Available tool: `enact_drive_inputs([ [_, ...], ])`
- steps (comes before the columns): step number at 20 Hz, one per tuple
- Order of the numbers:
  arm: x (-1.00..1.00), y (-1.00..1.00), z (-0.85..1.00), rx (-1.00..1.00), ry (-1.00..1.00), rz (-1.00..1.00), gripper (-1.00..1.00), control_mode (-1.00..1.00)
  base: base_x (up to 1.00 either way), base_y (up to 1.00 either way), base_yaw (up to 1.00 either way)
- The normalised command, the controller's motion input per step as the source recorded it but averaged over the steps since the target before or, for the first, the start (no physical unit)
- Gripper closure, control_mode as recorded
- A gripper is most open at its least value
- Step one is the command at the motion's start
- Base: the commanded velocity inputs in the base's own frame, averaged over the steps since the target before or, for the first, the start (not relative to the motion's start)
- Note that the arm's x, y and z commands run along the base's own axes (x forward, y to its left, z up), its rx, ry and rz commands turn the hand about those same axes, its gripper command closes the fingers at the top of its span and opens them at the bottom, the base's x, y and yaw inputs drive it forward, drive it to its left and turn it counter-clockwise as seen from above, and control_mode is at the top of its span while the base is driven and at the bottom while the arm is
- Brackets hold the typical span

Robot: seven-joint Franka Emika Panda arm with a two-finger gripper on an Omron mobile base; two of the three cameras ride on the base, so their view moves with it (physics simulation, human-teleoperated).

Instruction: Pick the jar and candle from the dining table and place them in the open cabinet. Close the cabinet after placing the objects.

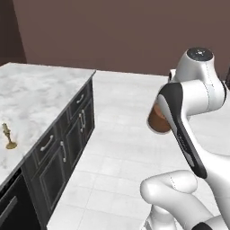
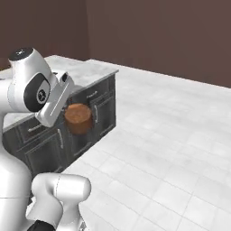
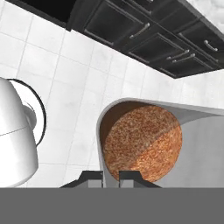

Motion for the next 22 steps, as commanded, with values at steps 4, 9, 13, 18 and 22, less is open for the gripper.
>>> enact_drive_inputs([
  [4,0.0,0.0,0.0,0.0,0.0,0.0,1.0,1.0,-0.09,0.0,-0.63],
  [9,0.0,0.0,0.0,0.0,0.0,0.0,1.0,1.0,-0.09,0.0,-0.63],
  [13,0.0,0.0,0.0,0.0,0.0,0.0,1.0,1.0,-0.1,0.0,-0.63],
  [18,0.0,0.0,0.0,0.0,0.0,0.0,1.0,1.0,-0.03,0.0,-0.62],
  [22,0.0,0.0,0.0,0.0,0.0,0.0,1.0,1.0,-0.02,0.0,-0.61],
])
